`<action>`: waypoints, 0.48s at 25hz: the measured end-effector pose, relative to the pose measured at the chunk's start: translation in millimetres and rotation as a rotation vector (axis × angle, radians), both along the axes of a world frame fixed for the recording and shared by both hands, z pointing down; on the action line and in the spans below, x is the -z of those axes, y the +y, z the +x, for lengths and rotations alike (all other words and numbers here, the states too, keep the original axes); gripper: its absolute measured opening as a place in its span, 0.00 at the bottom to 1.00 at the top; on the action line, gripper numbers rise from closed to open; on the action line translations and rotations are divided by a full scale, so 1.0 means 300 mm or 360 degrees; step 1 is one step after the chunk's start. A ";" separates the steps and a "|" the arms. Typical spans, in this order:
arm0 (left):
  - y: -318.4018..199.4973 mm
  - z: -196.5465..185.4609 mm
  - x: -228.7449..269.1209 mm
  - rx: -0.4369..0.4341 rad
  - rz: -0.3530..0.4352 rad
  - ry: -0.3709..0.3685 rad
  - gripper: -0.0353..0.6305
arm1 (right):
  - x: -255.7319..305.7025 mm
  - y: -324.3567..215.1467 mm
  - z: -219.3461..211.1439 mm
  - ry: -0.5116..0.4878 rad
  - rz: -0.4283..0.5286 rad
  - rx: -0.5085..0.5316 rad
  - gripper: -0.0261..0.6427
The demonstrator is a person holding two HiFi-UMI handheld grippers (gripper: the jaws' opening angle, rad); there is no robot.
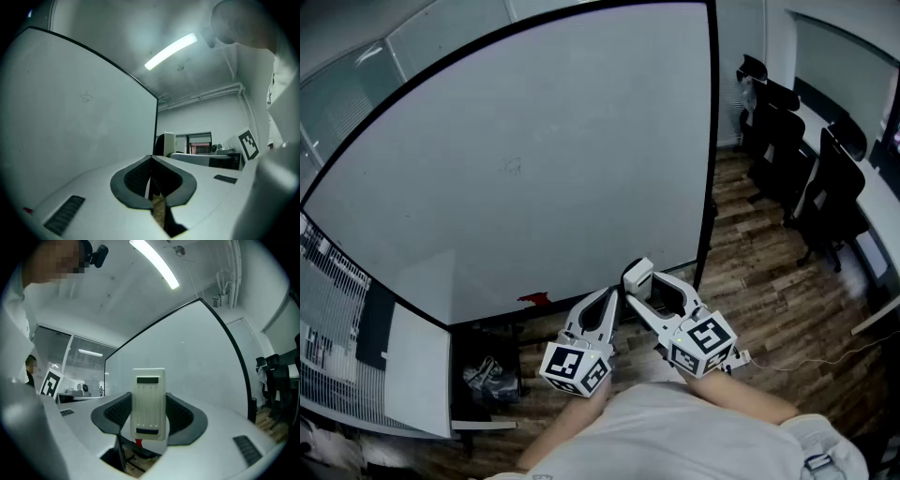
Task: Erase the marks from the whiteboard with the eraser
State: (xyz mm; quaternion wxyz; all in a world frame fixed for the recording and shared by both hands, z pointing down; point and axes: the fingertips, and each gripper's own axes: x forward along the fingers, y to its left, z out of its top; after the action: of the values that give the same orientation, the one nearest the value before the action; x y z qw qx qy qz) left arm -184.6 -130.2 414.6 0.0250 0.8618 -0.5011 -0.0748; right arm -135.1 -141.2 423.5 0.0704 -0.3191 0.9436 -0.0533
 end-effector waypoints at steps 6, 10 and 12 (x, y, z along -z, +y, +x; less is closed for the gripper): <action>0.001 0.029 -0.009 0.0026 -0.0007 0.0014 0.06 | -0.010 0.002 0.040 0.0011 -0.0002 0.0010 0.39; -0.004 0.059 -0.019 0.0044 -0.0020 0.0024 0.06 | -0.018 0.000 0.075 0.0023 -0.0008 0.0020 0.39; -0.006 0.084 -0.032 0.0049 -0.0038 0.0023 0.06 | -0.030 0.004 0.094 0.0046 -0.0011 0.0038 0.39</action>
State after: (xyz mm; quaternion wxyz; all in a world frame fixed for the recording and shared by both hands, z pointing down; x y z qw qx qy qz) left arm -159.4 -132.0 424.4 0.0378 0.8530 -0.5150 -0.0755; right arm -106.9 -139.9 432.5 0.0551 -0.3088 0.9481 -0.0529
